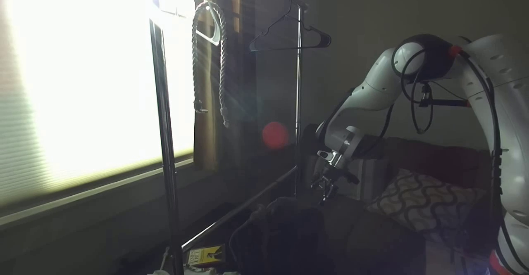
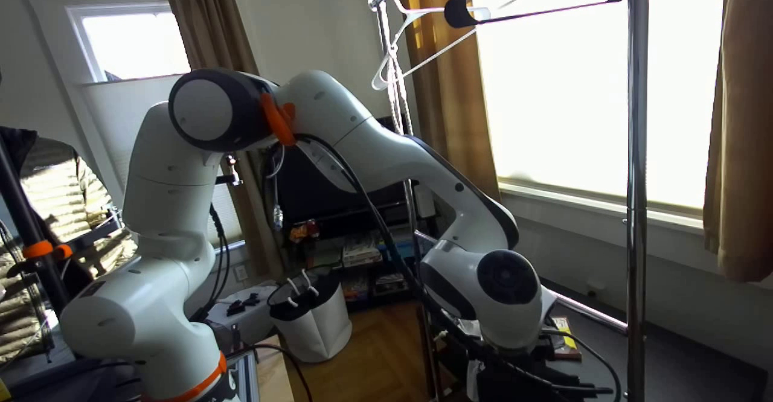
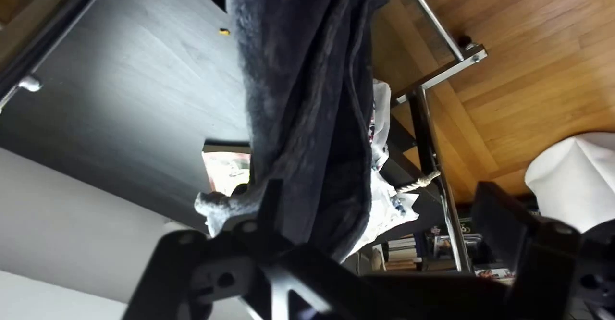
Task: Pick up the gray robe on the coat hanger and hang it on the top silver rail
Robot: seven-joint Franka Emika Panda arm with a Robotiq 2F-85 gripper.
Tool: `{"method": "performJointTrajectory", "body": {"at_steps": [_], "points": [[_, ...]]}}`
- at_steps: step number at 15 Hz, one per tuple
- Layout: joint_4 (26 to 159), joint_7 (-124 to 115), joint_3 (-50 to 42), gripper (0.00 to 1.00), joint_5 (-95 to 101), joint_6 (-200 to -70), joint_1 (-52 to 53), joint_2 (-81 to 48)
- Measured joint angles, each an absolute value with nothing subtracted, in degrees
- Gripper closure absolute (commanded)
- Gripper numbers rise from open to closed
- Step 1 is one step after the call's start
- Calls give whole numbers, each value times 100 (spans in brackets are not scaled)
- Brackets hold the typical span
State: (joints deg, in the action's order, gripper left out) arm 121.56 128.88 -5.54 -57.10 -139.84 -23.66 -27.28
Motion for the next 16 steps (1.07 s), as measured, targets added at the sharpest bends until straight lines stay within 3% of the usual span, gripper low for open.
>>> {"method": "performJointTrajectory", "body": {"at_steps": [16], "points": [[10985, 13188, -273, 0, -7372, -13970, -2236, -3761]]}}
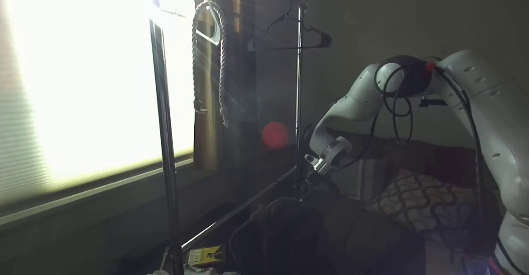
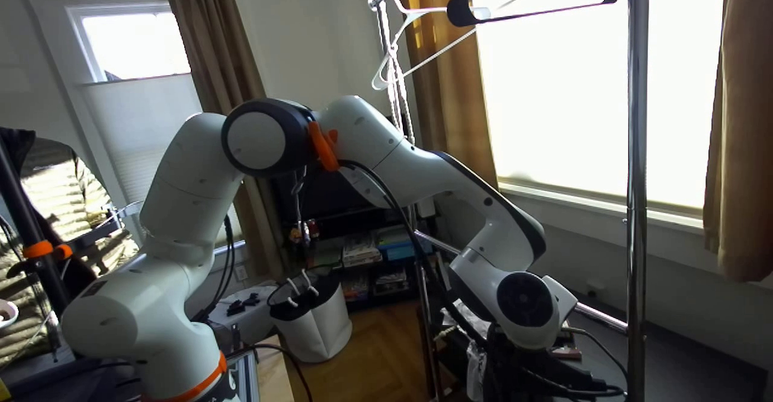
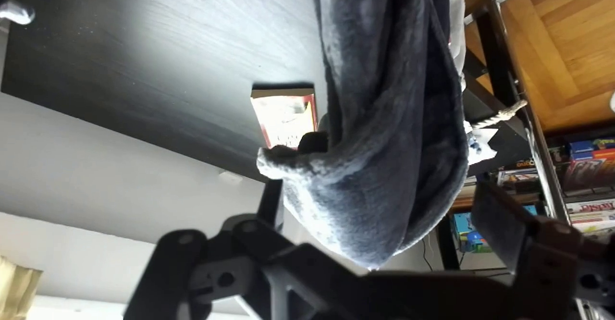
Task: Pick up the gray robe on the coat hanger and hang it on the top silver rail
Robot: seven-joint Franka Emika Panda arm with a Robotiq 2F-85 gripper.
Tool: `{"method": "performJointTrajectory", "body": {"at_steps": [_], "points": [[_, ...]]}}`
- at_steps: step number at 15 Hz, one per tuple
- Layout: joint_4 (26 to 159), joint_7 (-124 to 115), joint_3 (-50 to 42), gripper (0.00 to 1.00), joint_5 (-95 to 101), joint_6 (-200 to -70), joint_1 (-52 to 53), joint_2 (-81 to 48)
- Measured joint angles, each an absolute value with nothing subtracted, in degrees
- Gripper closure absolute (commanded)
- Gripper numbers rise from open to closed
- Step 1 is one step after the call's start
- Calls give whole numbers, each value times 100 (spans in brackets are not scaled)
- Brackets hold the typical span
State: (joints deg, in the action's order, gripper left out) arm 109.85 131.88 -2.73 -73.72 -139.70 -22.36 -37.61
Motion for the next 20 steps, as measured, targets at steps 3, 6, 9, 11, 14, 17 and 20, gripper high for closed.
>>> {"method": "performJointTrajectory", "body": {"at_steps": [3, 6, 9, 11, 14, 17, 20], "points": [[10911, 13188, -340, 0, -7370, -13970, -2106, -4011], [10747, 13213, -351, 0, -7370, -13972, -2035, -4276], [10545, 13214, -350, 26, -7370, -13972, -1995, -4463], [10473, 13214, -350, 31, -7369, -13972, -1966, -4529], [10457, 13195, -370, 57, -7285, -13970, -1913, -4549], [10460, 13069, -444, 80, -6969, -13891, -1861, -4540], [10495, 12867, -513, 99, -6611, -13627, -1866, -4448]]}}
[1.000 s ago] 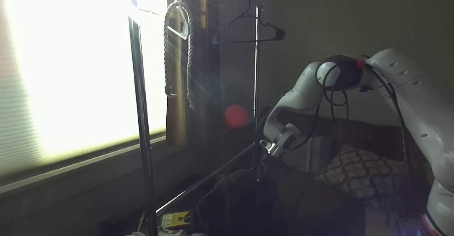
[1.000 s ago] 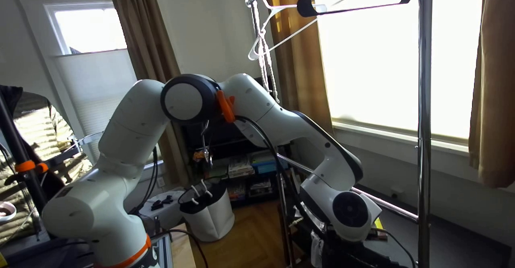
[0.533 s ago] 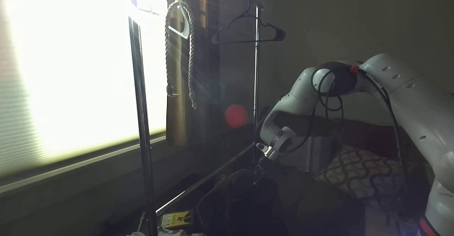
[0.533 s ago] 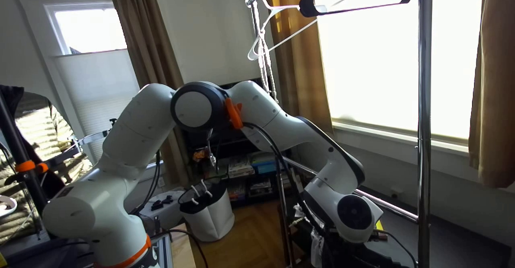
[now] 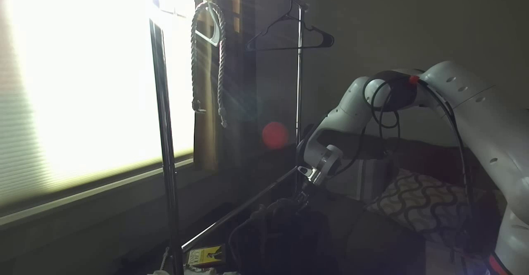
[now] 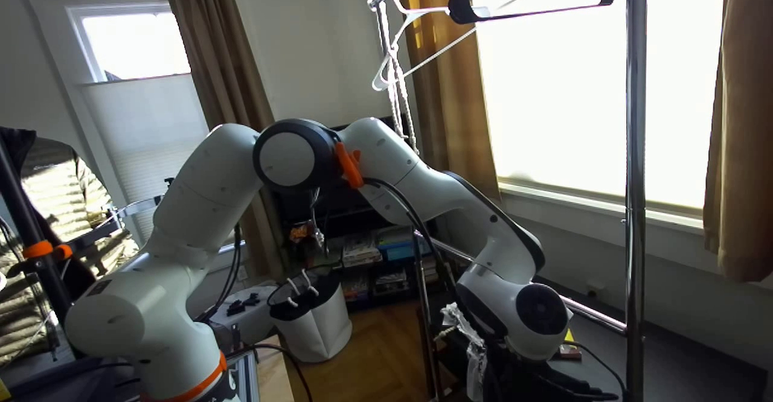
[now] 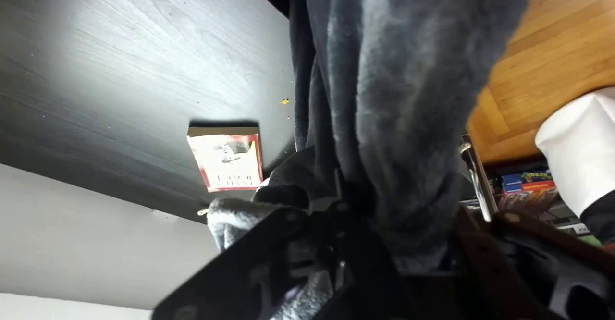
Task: Pick up the gray robe on the coat hanger and hang it on the top silver rail
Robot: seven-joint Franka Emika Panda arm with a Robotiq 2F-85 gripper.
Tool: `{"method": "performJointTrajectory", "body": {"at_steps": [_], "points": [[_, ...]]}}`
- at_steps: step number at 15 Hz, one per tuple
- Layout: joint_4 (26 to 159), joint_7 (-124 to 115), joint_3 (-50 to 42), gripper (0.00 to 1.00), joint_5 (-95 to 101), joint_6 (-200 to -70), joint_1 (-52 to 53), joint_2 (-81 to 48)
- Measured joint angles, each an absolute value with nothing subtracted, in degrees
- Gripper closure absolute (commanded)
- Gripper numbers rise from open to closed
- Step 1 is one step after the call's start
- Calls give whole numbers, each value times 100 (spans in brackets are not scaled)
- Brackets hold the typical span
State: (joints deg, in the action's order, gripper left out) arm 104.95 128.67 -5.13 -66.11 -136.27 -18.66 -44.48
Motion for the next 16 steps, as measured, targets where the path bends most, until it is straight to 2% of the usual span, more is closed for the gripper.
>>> {"method": "performJointTrajectory", "body": {"at_steps": [11, 16], "points": [[11117, 12644, -628, 97, -6355, -11864, -2232, -3508], [11605, 12621, -1120, 97, -6011, -10604, -2386, -2735]]}}
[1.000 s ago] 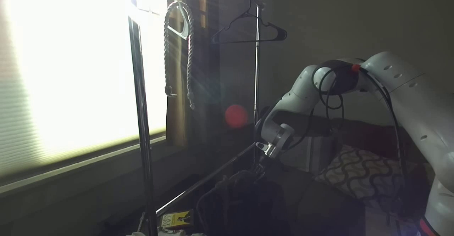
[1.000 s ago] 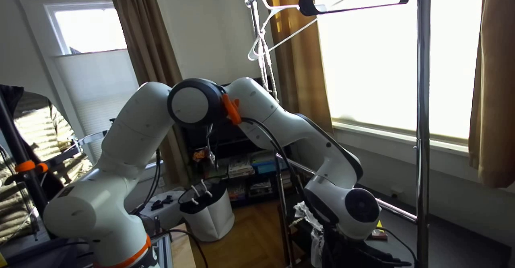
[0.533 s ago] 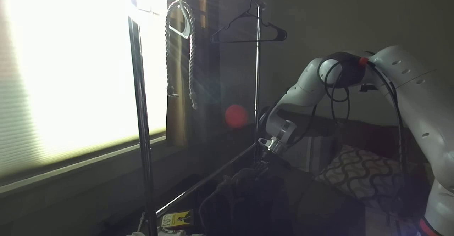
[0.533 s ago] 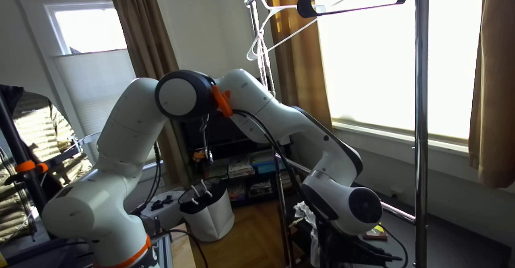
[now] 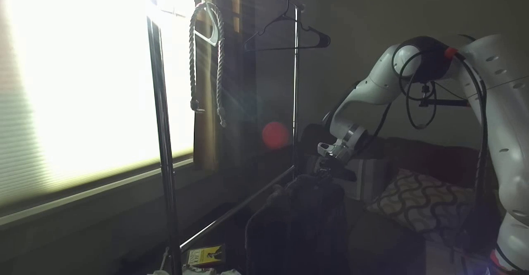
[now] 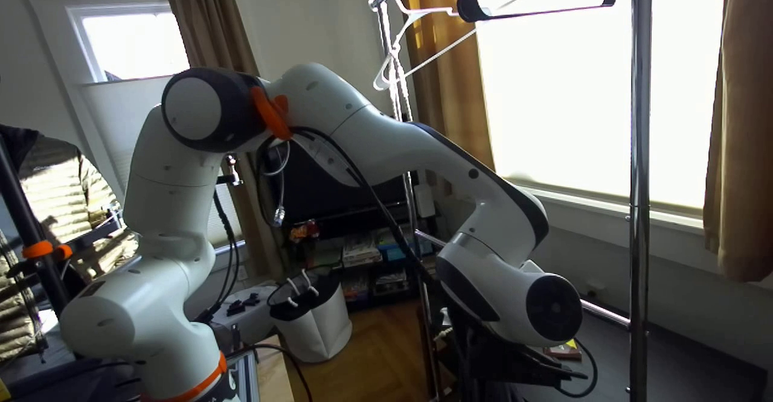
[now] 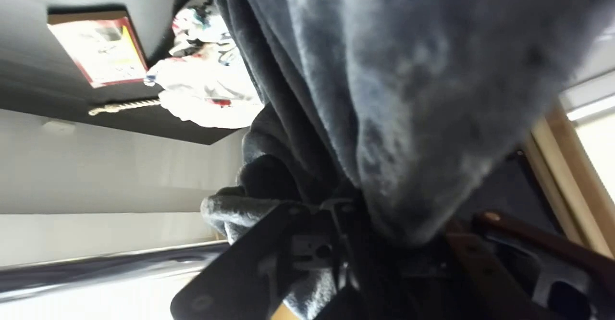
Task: Pick up the gray robe on the coat hanger and hang it on the top silver rail
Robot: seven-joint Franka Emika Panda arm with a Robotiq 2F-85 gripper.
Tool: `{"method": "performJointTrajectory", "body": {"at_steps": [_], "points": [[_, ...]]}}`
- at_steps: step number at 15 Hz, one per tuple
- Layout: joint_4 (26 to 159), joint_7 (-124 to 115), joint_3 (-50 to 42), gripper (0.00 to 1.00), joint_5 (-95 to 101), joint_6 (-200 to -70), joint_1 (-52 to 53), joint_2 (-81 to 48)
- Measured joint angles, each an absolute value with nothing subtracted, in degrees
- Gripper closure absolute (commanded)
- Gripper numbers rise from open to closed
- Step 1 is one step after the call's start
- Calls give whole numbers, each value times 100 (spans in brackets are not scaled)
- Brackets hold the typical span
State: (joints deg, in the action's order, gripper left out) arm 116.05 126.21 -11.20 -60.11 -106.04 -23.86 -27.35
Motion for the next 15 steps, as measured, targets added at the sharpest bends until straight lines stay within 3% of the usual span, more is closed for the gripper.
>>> {"method": "performJointTrajectory", "body": {"at_steps": [7, 13, 14, 15], "points": [[11807, 12382, -1772, 97, -4267, -8263, -2491, -1620], [11759, 11519, -1926, 97, -3944, -7059, -2478, -394], [11729, 11316, -1927, 89, -3956, -6921, -2461, -193], [11694, 11146, -1926, 89, -3940, -6774, -2439, 2]]}}
